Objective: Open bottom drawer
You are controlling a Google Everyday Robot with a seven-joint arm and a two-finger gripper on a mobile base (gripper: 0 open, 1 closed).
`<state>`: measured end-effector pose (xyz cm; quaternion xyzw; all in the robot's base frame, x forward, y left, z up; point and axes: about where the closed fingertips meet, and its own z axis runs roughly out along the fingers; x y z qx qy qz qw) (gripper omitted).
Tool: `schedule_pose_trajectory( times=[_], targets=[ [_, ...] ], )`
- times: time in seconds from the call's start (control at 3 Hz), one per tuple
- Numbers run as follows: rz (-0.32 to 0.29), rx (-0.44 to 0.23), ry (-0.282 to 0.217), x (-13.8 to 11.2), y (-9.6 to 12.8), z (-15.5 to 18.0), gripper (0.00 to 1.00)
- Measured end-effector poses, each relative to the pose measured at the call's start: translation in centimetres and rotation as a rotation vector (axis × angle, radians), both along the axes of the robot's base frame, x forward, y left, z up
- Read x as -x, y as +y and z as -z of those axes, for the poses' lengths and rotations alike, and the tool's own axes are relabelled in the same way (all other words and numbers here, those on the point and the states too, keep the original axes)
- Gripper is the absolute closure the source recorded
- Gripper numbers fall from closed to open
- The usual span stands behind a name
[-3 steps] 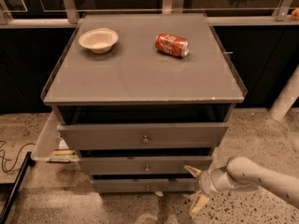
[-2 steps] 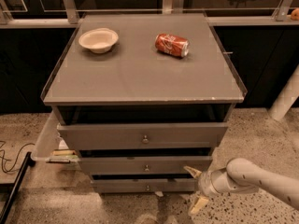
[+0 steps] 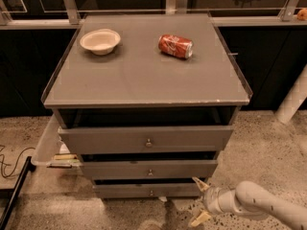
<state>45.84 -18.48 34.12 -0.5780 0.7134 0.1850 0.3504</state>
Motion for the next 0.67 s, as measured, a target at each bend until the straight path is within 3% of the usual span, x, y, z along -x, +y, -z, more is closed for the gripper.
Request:
schedule_pose_trajectory(
  times=[0.33,0.67],
  targets=[
    [0.051,-0.019,-0.069,-0.52,0.00,2.34,0.00],
    [0.048,-0.017,-0.070,-0.51,0.09,2.48,0.00]
  ],
)
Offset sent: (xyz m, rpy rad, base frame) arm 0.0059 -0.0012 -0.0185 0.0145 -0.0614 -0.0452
